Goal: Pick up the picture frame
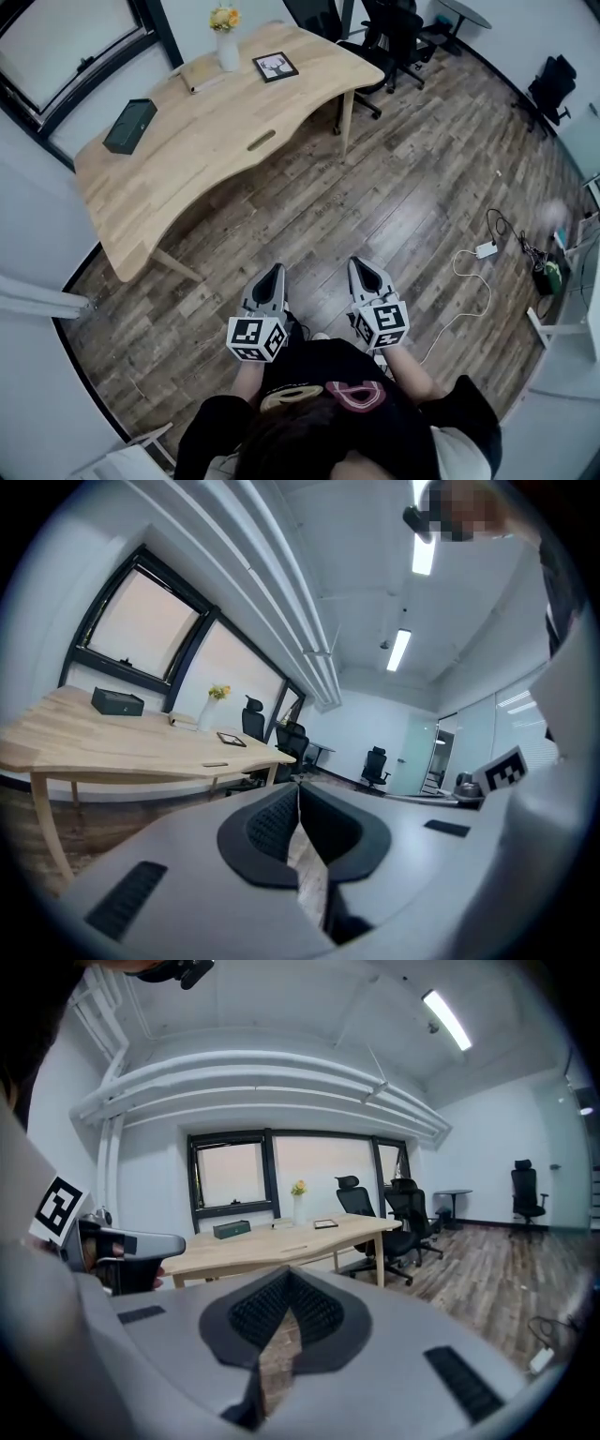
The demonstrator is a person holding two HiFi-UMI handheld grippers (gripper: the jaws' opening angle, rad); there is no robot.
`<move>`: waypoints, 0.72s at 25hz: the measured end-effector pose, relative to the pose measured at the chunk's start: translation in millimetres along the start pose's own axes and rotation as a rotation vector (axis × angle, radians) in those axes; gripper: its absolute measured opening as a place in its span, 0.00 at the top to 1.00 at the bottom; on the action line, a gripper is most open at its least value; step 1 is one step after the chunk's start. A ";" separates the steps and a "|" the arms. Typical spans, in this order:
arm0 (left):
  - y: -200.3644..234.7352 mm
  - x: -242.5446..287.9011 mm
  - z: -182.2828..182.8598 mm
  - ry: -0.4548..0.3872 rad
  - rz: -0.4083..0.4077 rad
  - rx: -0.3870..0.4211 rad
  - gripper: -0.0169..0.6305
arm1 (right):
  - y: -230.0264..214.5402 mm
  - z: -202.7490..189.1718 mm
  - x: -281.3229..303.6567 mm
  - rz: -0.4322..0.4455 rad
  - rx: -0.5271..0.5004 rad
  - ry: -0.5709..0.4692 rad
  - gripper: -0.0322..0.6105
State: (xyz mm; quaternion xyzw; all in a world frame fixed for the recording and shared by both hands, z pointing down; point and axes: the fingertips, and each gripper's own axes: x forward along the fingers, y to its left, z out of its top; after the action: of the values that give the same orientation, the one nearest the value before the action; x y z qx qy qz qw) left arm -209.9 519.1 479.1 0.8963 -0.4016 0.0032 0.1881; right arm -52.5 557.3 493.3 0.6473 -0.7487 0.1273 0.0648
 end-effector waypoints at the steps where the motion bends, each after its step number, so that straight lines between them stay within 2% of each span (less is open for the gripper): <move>1: 7.3 6.8 4.6 0.003 -0.008 0.004 0.94 | 1.2 2.9 9.8 -0.002 -0.001 0.003 0.93; 10: 79.6 59.9 38.2 0.049 -0.077 0.049 0.94 | 26.4 21.9 89.5 -0.049 -0.005 0.006 0.93; 18: 113.6 83.7 51.7 0.067 -0.142 0.039 0.94 | 36.1 19.0 117.9 -0.105 0.011 0.024 0.93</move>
State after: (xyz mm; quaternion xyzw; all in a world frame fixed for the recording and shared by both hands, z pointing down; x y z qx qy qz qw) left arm -242.6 372.5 482.2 0.9255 -0.3301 0.0278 0.1837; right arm -104.9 444.4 502.1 0.6845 -0.7122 0.1353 0.0768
